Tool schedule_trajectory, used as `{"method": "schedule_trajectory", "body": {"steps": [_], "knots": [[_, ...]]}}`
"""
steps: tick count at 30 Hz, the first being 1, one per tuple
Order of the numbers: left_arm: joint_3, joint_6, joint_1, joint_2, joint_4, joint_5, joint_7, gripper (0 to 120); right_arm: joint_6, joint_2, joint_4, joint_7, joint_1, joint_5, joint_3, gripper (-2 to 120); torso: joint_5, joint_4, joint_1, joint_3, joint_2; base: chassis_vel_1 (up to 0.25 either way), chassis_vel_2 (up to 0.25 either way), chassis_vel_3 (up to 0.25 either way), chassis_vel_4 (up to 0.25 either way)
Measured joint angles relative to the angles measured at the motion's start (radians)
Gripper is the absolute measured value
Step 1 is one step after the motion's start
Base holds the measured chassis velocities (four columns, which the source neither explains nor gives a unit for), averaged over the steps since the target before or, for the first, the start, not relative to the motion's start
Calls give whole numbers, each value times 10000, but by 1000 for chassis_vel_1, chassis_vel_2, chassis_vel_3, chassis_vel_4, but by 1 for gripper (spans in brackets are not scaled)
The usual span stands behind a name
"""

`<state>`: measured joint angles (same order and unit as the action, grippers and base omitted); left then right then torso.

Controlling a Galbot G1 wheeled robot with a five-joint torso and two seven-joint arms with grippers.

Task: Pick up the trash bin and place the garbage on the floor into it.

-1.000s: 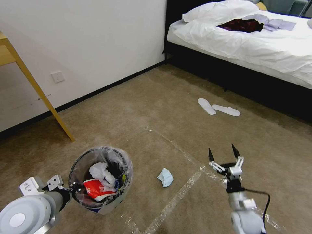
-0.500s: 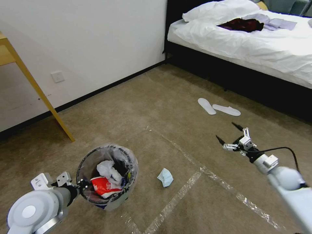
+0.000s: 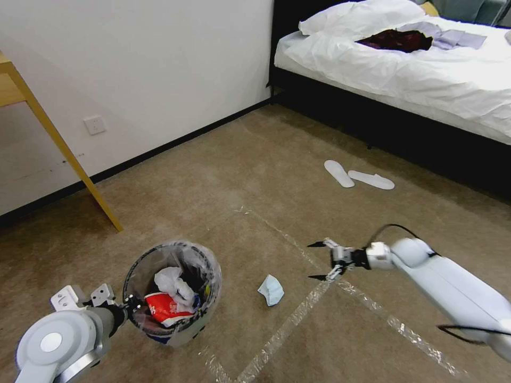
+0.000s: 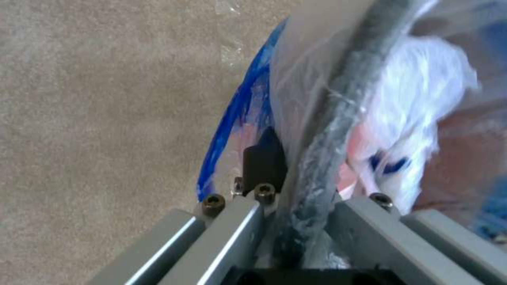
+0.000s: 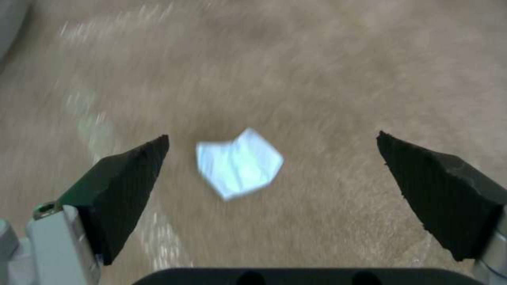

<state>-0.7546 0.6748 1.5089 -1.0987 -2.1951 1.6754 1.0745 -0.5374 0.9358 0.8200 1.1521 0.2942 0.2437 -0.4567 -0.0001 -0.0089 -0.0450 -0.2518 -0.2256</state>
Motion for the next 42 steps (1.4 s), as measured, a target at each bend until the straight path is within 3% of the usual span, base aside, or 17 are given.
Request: {"method": "schedule_trajectory", "body": {"steps": [2,6,8,13,14,15,17,21,27,42], "knots": [[0,2,-4,-49,46,-23,-8,0,19,609,-798,493,-763,-500,-623,100,-6,1,1,2,0,0,0,0,0],[-7,2,-9,-64,51,-37,-7,0,25,1064,-1286,612,-1015,-912,-896,100,4,-1,1,1,0,0,0,0,0],[-13,3,-10,-75,40,-47,-12,0,-301,1697,-1931,391,-1187,-1281,-1219,100,-2,-3,1,1,0,0,0,0,0],[-16,3,-6,-108,11,-88,-14,0,-659,2380,-2586,-55,-1222,-1310,-1687,100,3,2,1,1,0,0,0,0,0],[32,12,19,-150,3,-192,-47,0,-637,2871,-3008,-29,-1220,-1843,-1591,100,-4,-9,3,3,0,0,0,0,0],[32,12,19,-150,3,-192,-47,0,-637,2871,-3008,-29,-1220,-1843,-1591,100,-4,-9,3,3,0,0,0,0,0],[53,18,41,-182,-41,-248,-68,0,-619,3390,-3510,-369,-1141,-2513,-1512,100,5,3,3,3,-1,0,0,0,0],[48,18,56,-199,-58,-272,-67,0,-582,3620,-3770,-698,-1050,-2940,-1453,100,0,4,3,2,0,0,0,0,0],[11,22,124,-280,-138,-395,-83,0,-231,4146,-4369,-1558,-824,-4609,-1174,100,3,-1,3,3,-1,0,0,0,0],[57,26,12,-213,-68,-415,-124,0,174,4513,-4900,-2120,-760,-5304,-1452,100,3,0,3,3,-1,0,0,0,0]]}}
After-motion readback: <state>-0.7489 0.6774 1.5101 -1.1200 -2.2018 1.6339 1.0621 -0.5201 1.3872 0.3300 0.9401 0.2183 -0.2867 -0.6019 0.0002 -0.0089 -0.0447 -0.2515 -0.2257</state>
